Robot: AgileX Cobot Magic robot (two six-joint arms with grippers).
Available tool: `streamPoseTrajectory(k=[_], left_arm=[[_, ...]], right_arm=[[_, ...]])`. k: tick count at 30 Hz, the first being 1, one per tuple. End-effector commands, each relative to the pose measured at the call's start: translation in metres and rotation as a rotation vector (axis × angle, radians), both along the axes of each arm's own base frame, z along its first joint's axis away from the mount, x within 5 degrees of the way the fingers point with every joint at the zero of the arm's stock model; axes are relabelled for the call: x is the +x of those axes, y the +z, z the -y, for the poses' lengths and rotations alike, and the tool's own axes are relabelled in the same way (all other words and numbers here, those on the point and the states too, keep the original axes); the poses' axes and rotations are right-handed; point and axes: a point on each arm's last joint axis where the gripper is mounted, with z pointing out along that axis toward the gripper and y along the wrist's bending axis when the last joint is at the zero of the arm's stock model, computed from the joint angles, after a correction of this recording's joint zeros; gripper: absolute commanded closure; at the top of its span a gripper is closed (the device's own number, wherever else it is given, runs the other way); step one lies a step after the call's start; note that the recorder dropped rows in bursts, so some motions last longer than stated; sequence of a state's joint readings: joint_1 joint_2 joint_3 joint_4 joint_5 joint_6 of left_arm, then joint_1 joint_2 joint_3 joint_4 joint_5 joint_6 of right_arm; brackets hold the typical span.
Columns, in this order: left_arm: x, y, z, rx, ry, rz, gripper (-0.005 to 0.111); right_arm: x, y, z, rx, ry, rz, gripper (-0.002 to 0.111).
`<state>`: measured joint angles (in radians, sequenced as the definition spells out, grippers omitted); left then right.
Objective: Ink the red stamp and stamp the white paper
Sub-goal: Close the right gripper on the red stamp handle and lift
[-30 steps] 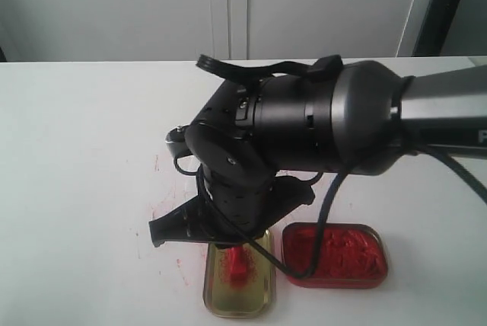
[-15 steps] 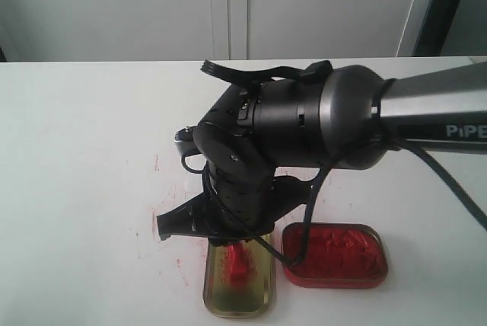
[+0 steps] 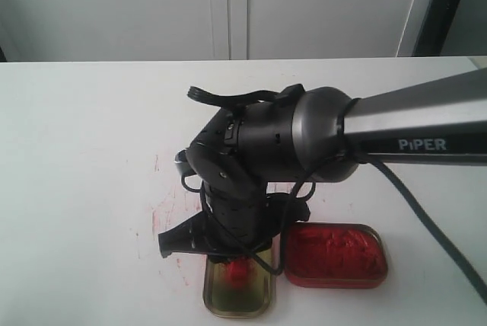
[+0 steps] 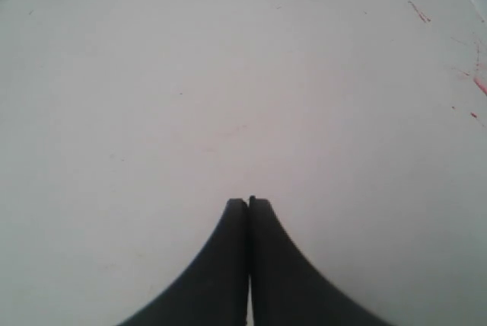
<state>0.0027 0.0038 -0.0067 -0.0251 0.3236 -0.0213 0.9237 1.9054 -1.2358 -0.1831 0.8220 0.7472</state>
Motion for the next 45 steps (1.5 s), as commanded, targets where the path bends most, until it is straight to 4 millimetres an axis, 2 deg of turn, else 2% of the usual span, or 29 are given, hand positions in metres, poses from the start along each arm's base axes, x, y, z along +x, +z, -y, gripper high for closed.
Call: streamPoseTrajectory(k=[1, 16, 27, 29, 30, 32, 36, 40, 45], left_arm=[[-0.001, -0.003, 0.0, 0.0, -0.003, -0.011, 0.107], [-0.001, -0.003, 0.0, 0.0, -0.003, -0.011, 0.107], [-0.001, -0.003, 0.0, 0.0, -0.003, -0.011, 0.107], [-0.001, -0.003, 0.0, 0.0, -0.003, -0.011, 0.107], [-0.001, -0.003, 0.0, 0.0, -0.003, -0.011, 0.107], [-0.001, -0.003, 0.0, 0.0, -0.003, -0.011, 0.107], [-0.001, -0.003, 0.0, 0.0, -0.003, -0.011, 0.107], [-0.001, -0.003, 0.0, 0.0, -0.003, -0.011, 0.107], [-0.001, -0.003, 0.0, 0.0, -0.003, -0.011, 0.107]], right_arm=[[0.004, 0.0, -0.001, 0.017, 0.007, 0.013, 0.08], [0.005, -0.006, -0.002, 0.01, 0.005, 0.003, 0.08], [0.005, -0.007, -0.002, 0.005, 0.005, -0.001, 0.085], [0.004, -0.01, -0.002, -0.01, 0.002, -0.013, 0.088], [0.004, -0.014, -0.002, -0.017, 0.002, -0.018, 0.097], [0.005, -0.014, -0.002, -0.009, -0.002, -0.014, 0.108], [0.004, -0.013, -0.002, -0.01, -0.006, -0.015, 0.108], [0.004, -0.001, -0.001, 0.014, -0.006, 0.004, 0.108], [0.001, 0.026, 0.003, 0.069, -0.005, 0.049, 0.108]])
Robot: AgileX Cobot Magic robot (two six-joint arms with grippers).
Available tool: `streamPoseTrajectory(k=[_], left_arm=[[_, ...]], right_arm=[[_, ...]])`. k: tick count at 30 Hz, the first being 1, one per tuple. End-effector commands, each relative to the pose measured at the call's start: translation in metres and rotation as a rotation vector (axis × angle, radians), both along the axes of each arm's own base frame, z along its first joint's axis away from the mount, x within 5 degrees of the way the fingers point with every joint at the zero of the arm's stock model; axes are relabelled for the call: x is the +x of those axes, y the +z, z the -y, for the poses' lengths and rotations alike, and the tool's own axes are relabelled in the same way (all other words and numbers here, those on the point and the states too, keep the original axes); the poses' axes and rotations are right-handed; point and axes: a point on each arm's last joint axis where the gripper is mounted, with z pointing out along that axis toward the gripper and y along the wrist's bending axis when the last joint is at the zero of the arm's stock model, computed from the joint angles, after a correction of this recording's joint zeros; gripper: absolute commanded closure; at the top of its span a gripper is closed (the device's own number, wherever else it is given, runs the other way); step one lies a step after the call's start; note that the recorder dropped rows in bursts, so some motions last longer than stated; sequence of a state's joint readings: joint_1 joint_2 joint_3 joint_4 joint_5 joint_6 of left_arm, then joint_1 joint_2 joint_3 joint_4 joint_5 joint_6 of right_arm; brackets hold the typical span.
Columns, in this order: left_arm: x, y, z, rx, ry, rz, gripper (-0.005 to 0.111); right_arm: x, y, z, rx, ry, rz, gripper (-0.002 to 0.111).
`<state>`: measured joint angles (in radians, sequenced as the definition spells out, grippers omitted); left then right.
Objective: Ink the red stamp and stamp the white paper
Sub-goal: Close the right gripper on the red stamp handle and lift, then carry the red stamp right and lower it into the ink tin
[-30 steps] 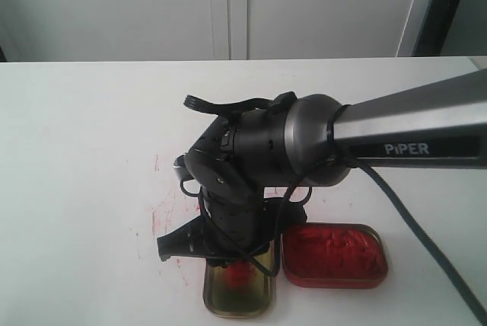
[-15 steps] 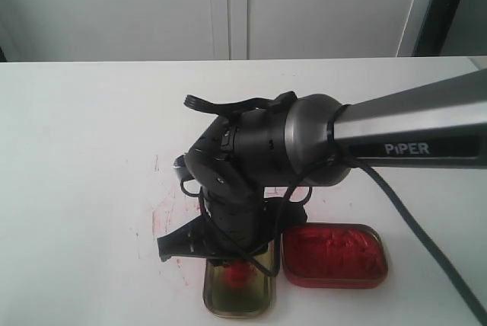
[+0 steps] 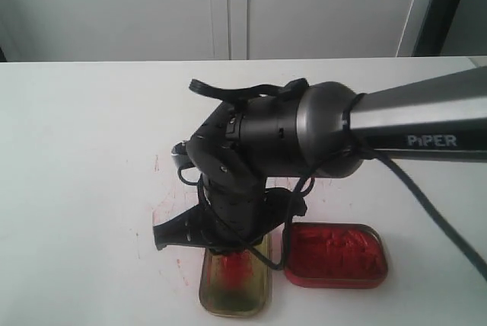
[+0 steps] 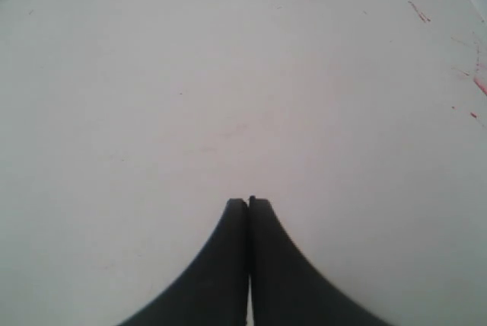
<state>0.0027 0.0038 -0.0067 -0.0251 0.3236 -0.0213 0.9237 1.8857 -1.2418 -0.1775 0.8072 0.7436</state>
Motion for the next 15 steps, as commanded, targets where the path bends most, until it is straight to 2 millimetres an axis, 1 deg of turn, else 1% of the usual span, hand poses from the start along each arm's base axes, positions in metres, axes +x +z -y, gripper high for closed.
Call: streamPoseTrajectory(k=[1, 5, 7, 10, 15], left_arm=[[-0.001, -0.003, 0.0, 0.0, -0.003, -0.011, 0.107], [-0.001, -0.003, 0.0, 0.0, -0.003, -0.011, 0.107], [-0.001, -0.003, 0.0, 0.0, -0.003, -0.011, 0.107], [-0.001, -0.003, 0.0, 0.0, -0.003, -0.011, 0.107], [-0.001, -0.003, 0.0, 0.0, -0.003, -0.011, 0.107]], right_arm=[[0.0, 0.02, 0.005, 0.039, -0.008, 0.033, 0.108], [-0.002, 0.03, 0.01, 0.017, 0.003, 0.044, 0.108], [-0.002, 0.035, 0.015, -0.021, 0.014, 0.059, 0.108], [-0.004, 0.042, 0.02, -0.053, 0.054, 0.073, 0.108], [-0.008, 0.05, 0.027, -0.046, 0.078, 0.097, 0.108]])
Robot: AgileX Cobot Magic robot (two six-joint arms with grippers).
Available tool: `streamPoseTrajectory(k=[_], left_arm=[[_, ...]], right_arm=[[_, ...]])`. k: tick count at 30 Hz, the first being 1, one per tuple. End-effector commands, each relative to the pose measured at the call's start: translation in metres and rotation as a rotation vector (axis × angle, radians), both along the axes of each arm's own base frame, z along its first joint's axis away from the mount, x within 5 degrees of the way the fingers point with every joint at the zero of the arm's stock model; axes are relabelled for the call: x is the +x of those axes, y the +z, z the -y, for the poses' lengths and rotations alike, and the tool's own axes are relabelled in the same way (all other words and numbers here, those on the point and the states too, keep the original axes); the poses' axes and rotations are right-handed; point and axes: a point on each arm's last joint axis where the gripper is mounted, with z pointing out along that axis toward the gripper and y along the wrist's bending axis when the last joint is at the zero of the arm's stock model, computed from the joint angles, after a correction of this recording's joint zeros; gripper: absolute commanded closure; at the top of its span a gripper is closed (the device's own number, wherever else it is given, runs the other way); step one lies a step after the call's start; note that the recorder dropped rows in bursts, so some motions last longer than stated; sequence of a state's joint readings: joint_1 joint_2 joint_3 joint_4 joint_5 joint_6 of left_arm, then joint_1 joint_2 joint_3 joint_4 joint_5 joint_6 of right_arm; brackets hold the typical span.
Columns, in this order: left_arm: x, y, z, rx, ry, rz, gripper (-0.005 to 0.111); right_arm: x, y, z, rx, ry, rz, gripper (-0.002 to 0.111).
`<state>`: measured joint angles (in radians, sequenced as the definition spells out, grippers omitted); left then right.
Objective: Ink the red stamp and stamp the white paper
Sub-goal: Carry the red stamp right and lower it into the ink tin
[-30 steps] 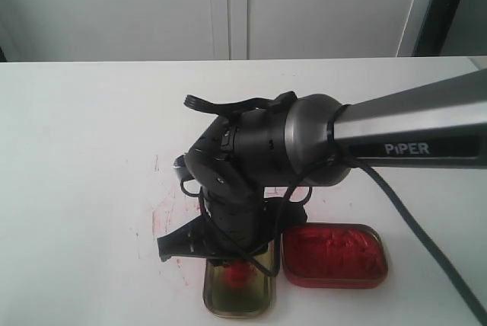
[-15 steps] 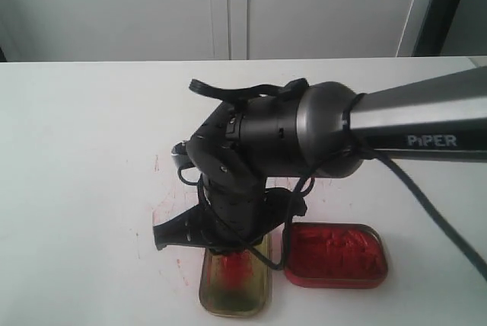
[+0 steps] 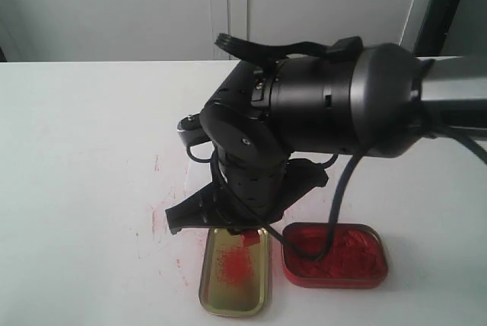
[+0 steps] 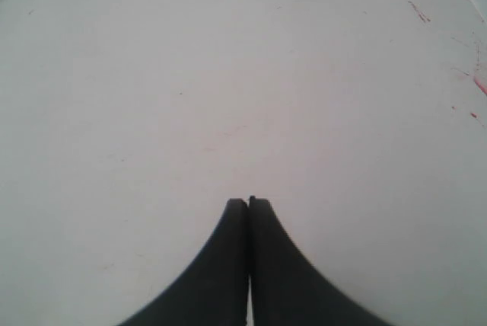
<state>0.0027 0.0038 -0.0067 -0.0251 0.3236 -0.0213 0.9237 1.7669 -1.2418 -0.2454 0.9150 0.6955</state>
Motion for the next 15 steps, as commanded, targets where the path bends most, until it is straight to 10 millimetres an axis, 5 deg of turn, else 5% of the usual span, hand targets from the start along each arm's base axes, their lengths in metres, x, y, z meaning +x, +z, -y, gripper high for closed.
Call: streamPoseTrajectory(k=[1, 15], left_arm=[[-0.001, -0.003, 0.0, 0.0, -0.003, -0.011, 0.107], [-0.001, -0.003, 0.0, 0.0, -0.003, -0.011, 0.107]], right_arm=[[-0.003, 0.008, 0.013, -0.003, 0.017, 0.029, 0.108], [-0.002, -0.012, 0.088, -0.025, -0.079, 0.01, 0.108]])
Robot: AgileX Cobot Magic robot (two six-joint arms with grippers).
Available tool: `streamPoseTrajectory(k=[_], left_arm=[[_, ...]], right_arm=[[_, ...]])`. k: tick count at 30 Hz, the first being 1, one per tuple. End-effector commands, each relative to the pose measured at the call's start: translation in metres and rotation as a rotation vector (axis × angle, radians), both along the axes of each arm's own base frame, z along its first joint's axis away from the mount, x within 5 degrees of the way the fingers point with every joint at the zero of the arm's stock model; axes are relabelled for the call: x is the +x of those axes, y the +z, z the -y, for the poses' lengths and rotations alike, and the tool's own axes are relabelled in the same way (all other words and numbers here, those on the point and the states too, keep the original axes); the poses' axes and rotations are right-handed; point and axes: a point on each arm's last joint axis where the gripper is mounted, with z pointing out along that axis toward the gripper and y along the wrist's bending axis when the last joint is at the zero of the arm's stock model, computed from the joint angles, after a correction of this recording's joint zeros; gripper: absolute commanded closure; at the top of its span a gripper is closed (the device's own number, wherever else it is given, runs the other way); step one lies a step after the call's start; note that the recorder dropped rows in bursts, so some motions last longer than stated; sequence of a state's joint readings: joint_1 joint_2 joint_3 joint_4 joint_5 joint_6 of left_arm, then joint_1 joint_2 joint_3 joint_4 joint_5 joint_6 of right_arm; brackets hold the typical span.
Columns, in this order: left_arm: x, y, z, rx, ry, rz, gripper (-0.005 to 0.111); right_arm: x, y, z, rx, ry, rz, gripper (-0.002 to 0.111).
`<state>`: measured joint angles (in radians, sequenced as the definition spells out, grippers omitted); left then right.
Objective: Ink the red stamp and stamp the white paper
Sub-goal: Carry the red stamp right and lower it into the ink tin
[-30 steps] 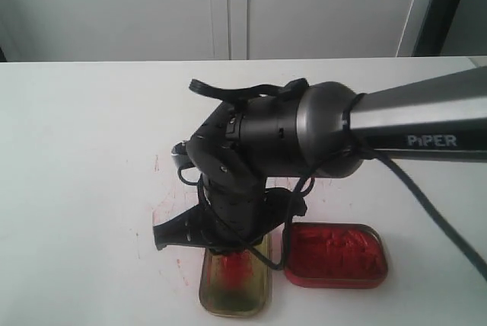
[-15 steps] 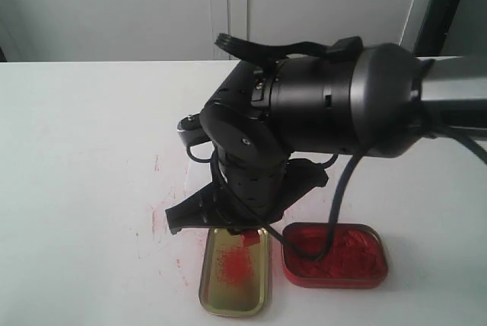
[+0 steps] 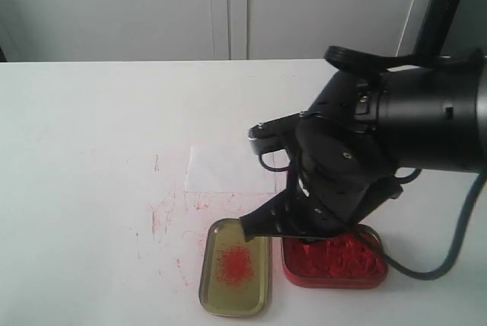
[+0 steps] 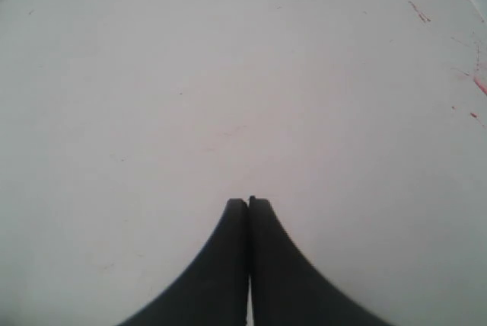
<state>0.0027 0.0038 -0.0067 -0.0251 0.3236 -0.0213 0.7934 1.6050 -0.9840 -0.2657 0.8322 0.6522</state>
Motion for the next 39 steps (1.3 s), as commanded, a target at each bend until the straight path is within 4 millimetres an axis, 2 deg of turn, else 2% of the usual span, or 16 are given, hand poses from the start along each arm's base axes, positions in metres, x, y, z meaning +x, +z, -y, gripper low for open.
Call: streamPoseTrajectory(k=[1, 8, 12, 29, 39], left_arm=[[-0.001, -0.003, 0.0, 0.0, -0.003, -0.011, 0.107], [-0.001, -0.003, 0.0, 0.0, -0.003, -0.011, 0.107], [-0.001, -0.003, 0.0, 0.0, -0.003, -0.011, 0.107], [-0.001, -0.003, 0.0, 0.0, -0.003, -0.011, 0.107], [-0.001, -0.003, 0.0, 0.0, -0.003, -0.011, 0.107]], right_arm=[[0.004, -0.002, 0.022, 0.003, -0.027, 0.011, 0.108], [0.01, -0.011, 0.047, -0.012, -0.087, -0.01, 0.108], [0.009, -0.019, 0.053, -0.003, -0.094, -0.015, 0.108], [0.01, -0.024, 0.05, 0.037, -0.02, -0.002, 0.108], [0.01, -0.024, 0.05, -0.04, 0.234, 0.004, 0.108]])
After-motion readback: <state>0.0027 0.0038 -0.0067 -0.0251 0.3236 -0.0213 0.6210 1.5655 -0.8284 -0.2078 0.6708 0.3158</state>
